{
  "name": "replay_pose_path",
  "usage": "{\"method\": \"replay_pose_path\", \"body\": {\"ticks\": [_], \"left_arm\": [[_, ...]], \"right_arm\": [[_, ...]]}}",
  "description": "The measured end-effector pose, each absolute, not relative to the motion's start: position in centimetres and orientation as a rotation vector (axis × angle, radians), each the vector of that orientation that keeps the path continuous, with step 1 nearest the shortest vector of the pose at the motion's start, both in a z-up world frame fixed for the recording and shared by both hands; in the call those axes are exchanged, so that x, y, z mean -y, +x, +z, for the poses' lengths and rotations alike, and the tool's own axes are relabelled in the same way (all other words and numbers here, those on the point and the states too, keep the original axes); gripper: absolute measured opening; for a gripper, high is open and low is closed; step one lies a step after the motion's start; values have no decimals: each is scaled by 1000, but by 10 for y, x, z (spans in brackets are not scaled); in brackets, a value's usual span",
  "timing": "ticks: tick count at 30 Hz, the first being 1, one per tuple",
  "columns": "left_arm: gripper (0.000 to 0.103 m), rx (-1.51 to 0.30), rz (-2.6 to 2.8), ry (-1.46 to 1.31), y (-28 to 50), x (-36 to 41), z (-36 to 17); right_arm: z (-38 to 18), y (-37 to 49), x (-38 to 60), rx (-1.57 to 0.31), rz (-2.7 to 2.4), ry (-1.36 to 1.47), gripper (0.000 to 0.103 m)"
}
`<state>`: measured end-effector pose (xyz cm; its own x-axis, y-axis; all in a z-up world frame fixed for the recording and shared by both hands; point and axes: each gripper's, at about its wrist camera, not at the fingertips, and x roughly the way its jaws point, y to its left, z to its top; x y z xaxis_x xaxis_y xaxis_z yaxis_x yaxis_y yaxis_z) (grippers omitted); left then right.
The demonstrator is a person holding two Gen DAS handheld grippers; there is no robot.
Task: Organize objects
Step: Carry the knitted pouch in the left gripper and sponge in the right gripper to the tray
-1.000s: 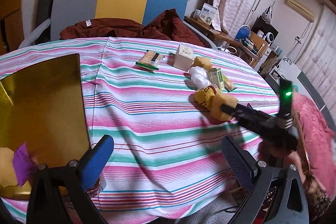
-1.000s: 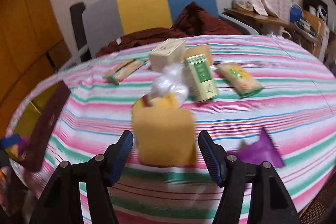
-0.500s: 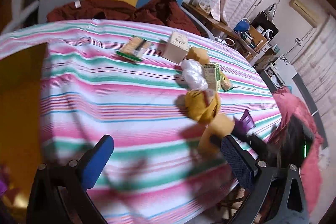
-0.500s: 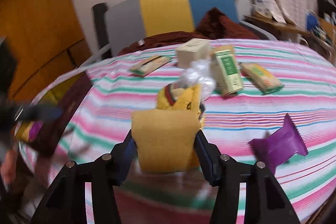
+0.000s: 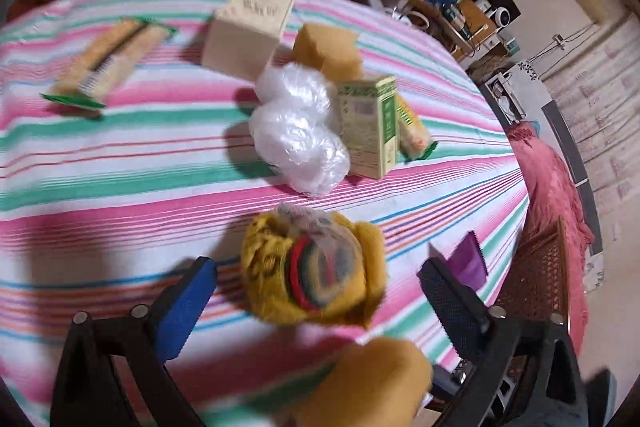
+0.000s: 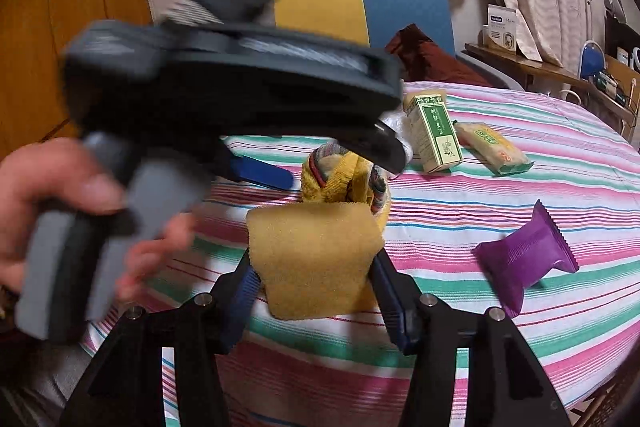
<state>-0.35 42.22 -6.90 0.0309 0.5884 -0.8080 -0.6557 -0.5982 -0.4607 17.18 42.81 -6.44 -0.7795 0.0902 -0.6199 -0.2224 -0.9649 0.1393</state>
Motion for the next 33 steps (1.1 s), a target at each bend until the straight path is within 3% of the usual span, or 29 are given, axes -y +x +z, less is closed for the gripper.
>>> {"method": "replay_pose_path", "body": {"ticks": [1, 3, 6, 22, 33], "left_arm": [[90, -78, 1745, -1358, -4, -422, -68], [67, -109, 1745, -1328, -3, -421, -68], [56, -184, 1750, -1279, -1, -416, -67], [52, 108, 1859, -1286, -16, -298, -57], [53, 147, 1999, -1189, -6, -226, -29]], "right_arm": [[-65, 172, -428, -303, 2800, -959, 55], [-65, 172, -429, -300, 2802, -954, 55], [-66, 172, -430, -313, 2801, -946, 56], [-67, 167, -426, -335, 2761, -948, 56], [-60, 162, -423, -404, 2726, -965, 55]]}}
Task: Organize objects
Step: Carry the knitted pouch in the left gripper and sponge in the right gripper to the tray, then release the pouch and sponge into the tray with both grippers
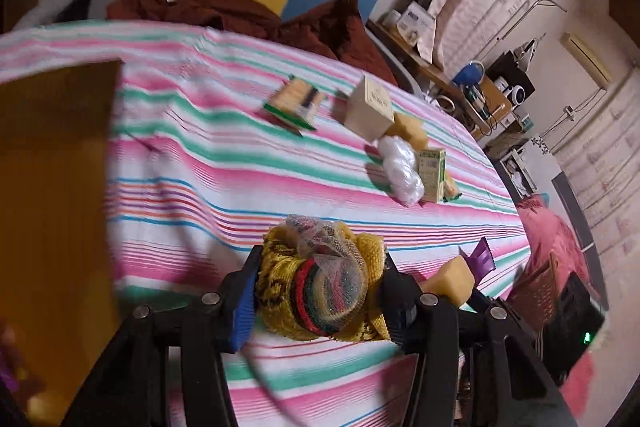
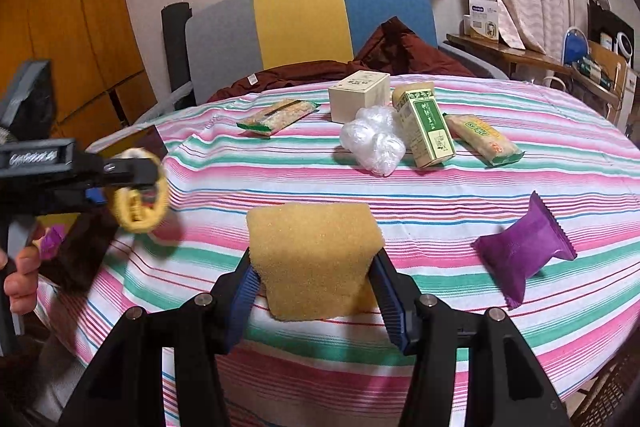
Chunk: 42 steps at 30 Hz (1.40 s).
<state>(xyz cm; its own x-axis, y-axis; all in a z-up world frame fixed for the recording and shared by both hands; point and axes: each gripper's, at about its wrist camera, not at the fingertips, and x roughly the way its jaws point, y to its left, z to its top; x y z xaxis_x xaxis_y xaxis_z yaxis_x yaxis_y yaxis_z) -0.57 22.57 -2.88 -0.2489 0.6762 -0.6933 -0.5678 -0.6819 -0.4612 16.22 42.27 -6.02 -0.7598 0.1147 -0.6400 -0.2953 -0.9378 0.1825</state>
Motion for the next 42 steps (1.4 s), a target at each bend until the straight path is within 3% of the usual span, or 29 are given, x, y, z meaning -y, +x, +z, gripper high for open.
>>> {"method": "replay_pose_path", "body": {"ticks": [8, 19, 25, 34, 37, 42], "left_arm": [[54, 127, 2149, -1112, -14, -169, -12], [55, 230, 2319, -1127, -45, -88, -12], [55, 277, 2426, -1141, -62, -43, -18], [56, 334, 2520, -1238, -86, 7, -33], [58, 329, 2538, -1266, -91, 13, -39], [74, 383, 2535, -1318, -94, 22, -47]], "right_arm": [[-51, 148, -396, -370, 2788, -986, 55], [-25, 121, -352, -307, 2924, -986, 55], [-9, 104, -324, -336, 3018, -977, 55], [6, 74, -262, -223, 3170, -1022, 55], [6, 63, -242, -177, 3199, -1067, 55], [3, 43, -211, -120, 3231, -1138, 55]]}}
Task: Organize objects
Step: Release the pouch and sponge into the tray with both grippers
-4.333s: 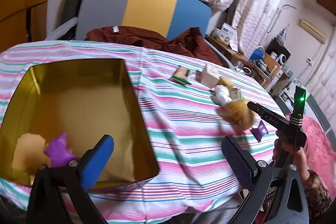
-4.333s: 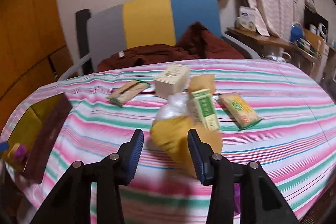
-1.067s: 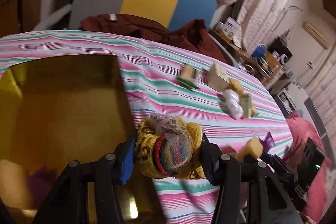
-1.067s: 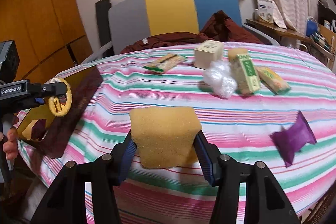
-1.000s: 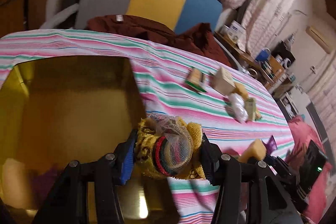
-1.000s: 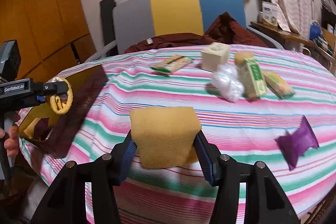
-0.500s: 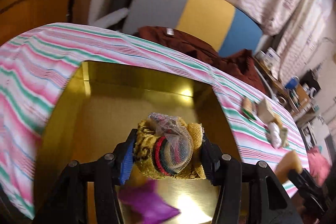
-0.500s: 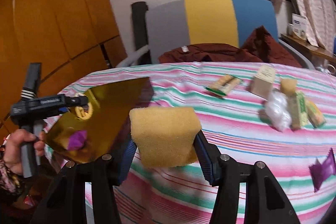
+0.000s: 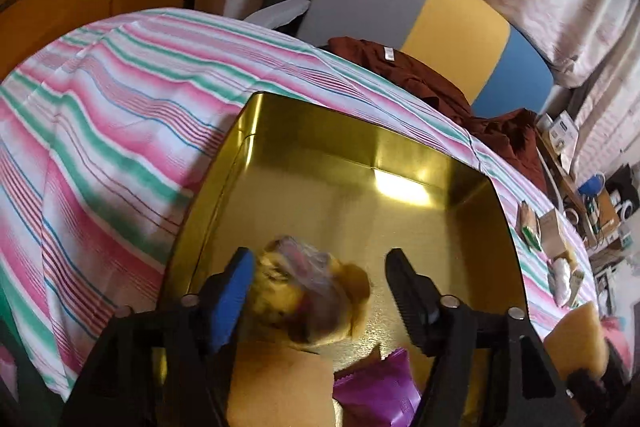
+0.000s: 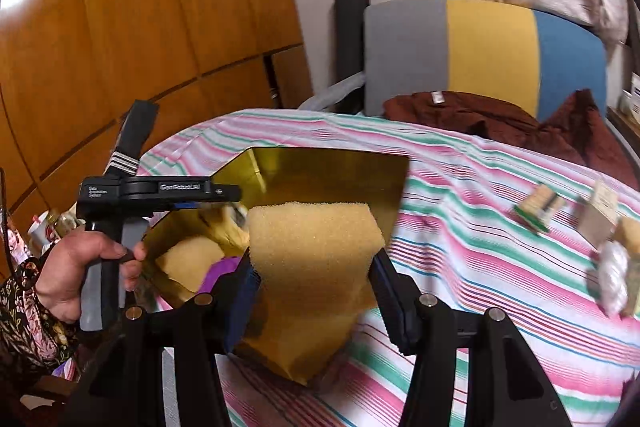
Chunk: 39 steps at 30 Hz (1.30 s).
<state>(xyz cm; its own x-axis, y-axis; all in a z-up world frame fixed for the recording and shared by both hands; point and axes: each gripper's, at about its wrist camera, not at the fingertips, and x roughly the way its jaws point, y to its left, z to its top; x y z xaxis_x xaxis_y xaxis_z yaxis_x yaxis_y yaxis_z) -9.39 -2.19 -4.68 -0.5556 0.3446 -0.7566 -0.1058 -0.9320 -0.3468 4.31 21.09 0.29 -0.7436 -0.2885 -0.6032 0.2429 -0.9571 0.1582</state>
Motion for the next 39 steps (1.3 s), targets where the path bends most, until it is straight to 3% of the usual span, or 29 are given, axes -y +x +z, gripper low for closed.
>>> {"method": "replay_pose_path", "body": {"ticks": [4, 8, 12, 21, 25, 39], "left_arm": [[82, 476, 2530, -1314, -93, 31, -41], [97, 584, 2558, -1275, -89, 41, -28], [100, 638, 2578, -1252, -85, 48, -13], [103, 592, 2629, -1215, -80, 42, 4], [103, 602, 2621, -1225, -78, 42, 3], [103, 514, 2606, -1233, -72, 21, 3]], "right_arm": [[-5, 29, -197, 85, -2671, 1008, 55], [-14, 10, -193, 139, -2643, 1074, 55], [-19, -10, -184, 152, -2630, 1119, 55], [-35, -48, -166, 170, -2618, 1277, 62], [-34, -45, -170, 196, -2641, 1263, 80], [-5, -15, -205, 295, -2705, 1097, 80]]}}
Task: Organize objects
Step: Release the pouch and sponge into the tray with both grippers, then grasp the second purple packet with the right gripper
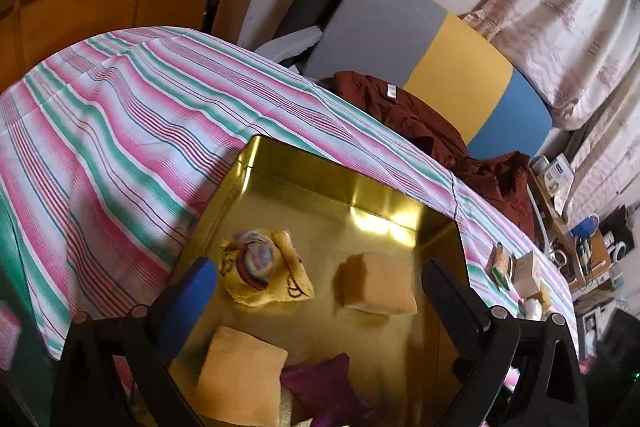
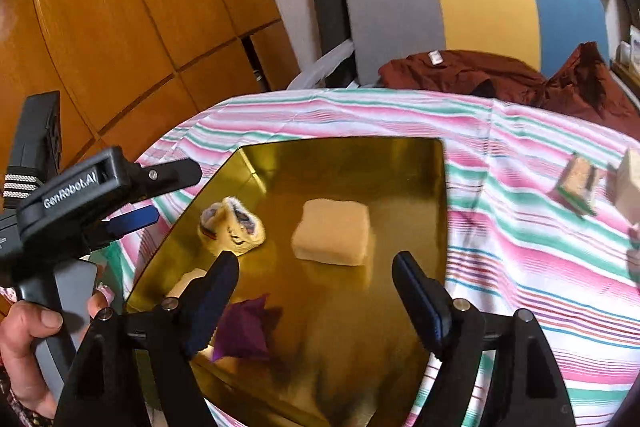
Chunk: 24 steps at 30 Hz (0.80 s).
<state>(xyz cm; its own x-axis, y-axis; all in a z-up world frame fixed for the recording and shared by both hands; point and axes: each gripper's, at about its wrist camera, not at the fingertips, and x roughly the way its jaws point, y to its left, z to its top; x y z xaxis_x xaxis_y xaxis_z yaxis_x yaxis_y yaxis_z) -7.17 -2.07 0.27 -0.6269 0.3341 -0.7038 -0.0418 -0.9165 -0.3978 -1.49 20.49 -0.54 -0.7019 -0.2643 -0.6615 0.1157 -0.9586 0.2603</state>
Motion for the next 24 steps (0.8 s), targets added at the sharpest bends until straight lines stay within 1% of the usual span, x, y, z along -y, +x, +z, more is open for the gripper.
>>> {"method": "replay_pose_path", "body": {"ticks": [4, 10, 19, 24], "left_arm": [[103, 473, 2556, -1239, -69, 6, 0], [103, 400, 2462, -1224, -59, -23, -1], [103, 249, 2376, -1209, -40, -65, -5], [103, 204, 2339, -1200, -31, -80, -7]], "right_arm": [[1, -4, -222, 303, -2752, 1066, 80], [4, 11, -257, 368, -2846, 1048, 80], [-15, 30, -305, 452, -2918, 1148, 80], [-26, 47, -329, 409, -2978, 1211, 80]]}}
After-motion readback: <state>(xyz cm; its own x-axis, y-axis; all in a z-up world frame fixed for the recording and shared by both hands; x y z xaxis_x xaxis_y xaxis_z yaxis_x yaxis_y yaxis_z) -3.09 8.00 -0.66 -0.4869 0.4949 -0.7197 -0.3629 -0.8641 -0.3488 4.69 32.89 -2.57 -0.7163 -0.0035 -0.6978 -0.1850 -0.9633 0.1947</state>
